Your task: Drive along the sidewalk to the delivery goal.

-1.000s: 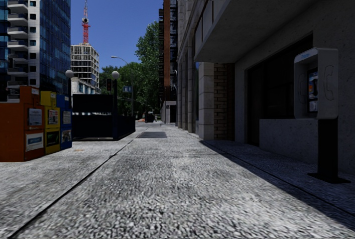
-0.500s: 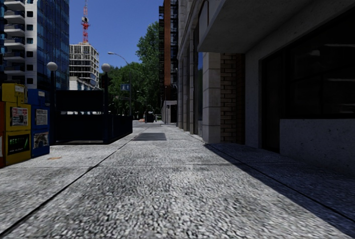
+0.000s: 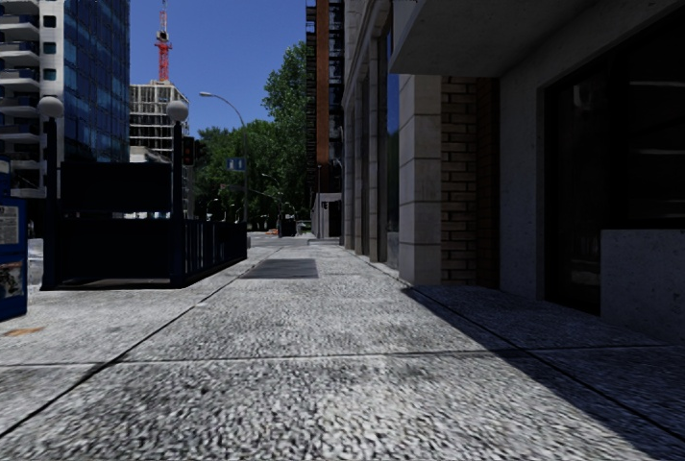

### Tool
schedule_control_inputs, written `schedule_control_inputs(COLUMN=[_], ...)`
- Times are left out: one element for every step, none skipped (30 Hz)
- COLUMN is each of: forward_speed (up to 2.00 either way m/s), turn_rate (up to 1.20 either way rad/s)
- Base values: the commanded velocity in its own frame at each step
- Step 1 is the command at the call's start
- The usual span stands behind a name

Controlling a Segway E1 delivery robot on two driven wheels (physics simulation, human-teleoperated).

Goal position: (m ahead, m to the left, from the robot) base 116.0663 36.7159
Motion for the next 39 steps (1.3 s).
schedule_control_inputs(forward_speed=[2.0, 2.0, 2.0, 2.0, 2.0, 2.0, 2.0, 2.0, 2.0, 2.0, 2.0, 2.0, 2.0, 2.0, 2.0, 2.0, 2.0, 2.0, 2.0, 2.0, 2.0, 2.0, 2.0, 2.0, 2.0, 2.0, 2.0, 2.0, 2.0, 2.0, 2.0, 2.0, 2.0, 2.0, 2.0, 2.0, 2.0, 2.0, 2.0], turn_rate=[0.0, 0.0, 0.0, 0.0, 0.04, 0.05, 0.05, 0.0, 0.0, 0.0, 0.0, 0.0, 0.0, 0.0, 0.0, 0.0, 0.0, 0.0, 0.0, 0.0, 0.0, 0.0, 0.0, 0.0, 0.0, 0.0, 0.0, 0.0, 0.0, 0.0, 0.0, 0.0, 0.0, 0.0, 0.0, 0.0, 0.0, 0.0, 0.0])
